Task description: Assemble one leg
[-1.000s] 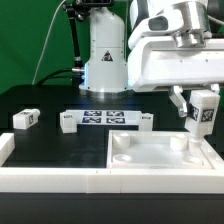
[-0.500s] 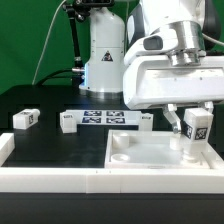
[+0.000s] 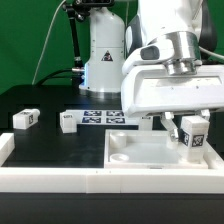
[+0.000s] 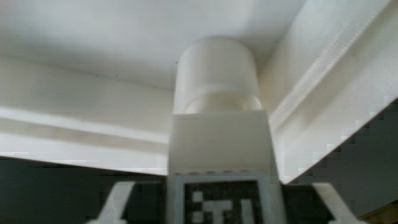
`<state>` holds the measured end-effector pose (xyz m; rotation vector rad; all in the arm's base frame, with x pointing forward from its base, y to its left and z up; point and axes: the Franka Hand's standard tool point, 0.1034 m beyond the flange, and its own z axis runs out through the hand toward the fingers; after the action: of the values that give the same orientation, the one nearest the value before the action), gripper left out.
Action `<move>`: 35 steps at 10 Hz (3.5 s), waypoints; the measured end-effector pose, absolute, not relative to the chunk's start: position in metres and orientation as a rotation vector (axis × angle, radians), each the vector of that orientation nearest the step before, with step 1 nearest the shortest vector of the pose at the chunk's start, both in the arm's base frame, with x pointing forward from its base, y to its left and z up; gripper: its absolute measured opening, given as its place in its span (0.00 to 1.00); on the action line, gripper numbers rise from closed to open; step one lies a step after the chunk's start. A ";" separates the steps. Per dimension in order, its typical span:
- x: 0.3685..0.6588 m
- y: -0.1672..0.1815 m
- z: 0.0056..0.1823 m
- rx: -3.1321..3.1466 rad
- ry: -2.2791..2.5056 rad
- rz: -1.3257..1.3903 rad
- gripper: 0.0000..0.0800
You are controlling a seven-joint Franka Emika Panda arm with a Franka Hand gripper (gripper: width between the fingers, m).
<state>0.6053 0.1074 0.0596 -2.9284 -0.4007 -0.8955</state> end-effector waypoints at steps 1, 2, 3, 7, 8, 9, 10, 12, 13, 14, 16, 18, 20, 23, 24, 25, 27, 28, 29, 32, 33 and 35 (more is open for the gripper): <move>0.604 0.107 0.059 -2.926 -0.391 -0.900 0.36; 0.604 0.107 0.059 -2.928 -0.377 -0.897 0.36; 0.603 0.107 0.056 -2.940 -0.382 -0.856 0.45; 0.603 0.107 0.055 -2.941 -0.384 -0.851 0.77; 0.603 0.107 0.055 -2.941 -0.384 -0.850 0.81; 0.603 0.107 0.055 -2.941 -0.384 -0.850 0.81; 0.603 0.107 0.055 -2.941 -0.384 -0.850 0.81; 0.604 0.105 0.061 -2.949 -0.386 -0.831 0.81; 0.607 0.105 0.073 -2.950 -0.389 -0.831 0.81; 0.608 0.105 0.080 -2.958 -0.393 -0.799 0.81; 0.608 0.105 0.083 -2.963 -0.396 -0.780 0.81; 0.601 0.110 0.077 -2.997 -0.413 -0.593 0.81; 0.607 0.110 0.079 -3.028 -0.407 -0.395 0.81; 0.614 0.113 0.080 -3.048 -0.405 0.002 0.81; 0.615 0.113 0.081 -3.042 -0.409 0.124 0.81; 0.624 0.112 0.081 -3.042 -0.407 0.096 0.81; 0.624 0.110 0.079 -3.040 -0.421 0.075 0.80; 0.624 0.110 0.079 -3.040 -0.421 0.075 0.80; 0.624 0.110 0.079 -3.040 -0.421 0.075 0.58; 0.624 0.110 0.079 -3.043 -0.393 0.076 0.36; 0.624 0.110 0.079 -3.047 -0.368 0.077 0.36; 0.624 0.115 0.078 -3.057 -0.295 0.056 0.36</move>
Offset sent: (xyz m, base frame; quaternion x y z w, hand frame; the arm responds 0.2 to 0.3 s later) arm 0.0000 0.0000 0.0000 0.0000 0.0000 0.0000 1.0000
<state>0.6244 0.1155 0.0785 -3.0567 -0.2951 0.0563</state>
